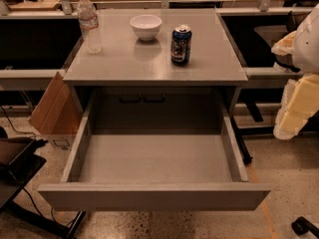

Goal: Place pepsi can into top drawer

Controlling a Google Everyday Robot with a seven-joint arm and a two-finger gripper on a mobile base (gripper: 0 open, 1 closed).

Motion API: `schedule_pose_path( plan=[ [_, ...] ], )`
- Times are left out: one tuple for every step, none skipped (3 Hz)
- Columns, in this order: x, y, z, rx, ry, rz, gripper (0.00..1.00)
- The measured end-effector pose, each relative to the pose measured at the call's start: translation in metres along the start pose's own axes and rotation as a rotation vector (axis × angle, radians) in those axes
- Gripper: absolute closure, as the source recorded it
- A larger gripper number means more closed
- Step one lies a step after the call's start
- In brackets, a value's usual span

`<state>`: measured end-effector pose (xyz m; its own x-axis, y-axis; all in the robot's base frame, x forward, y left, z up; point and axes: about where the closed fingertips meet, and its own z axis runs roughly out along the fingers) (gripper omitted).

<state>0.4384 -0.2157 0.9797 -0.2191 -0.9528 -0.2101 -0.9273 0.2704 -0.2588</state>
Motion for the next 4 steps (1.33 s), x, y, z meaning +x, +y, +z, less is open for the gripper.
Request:
schedule_pose_path(
  plan=[
    [-0.001, -0.001, 0.000, 0.004, -0.003, 0.000, 0.00],
    [-0.008, -0.026, 0.007, 0.035, -0.097, 0.006, 0.00],
    [-0.022, -0.084, 0.025, 0.098, -0.314, 0.058, 0.00],
    [-0.049, -0.139, 0.040, 0.151, -0.528, 0.102, 0.00]
  ],
)
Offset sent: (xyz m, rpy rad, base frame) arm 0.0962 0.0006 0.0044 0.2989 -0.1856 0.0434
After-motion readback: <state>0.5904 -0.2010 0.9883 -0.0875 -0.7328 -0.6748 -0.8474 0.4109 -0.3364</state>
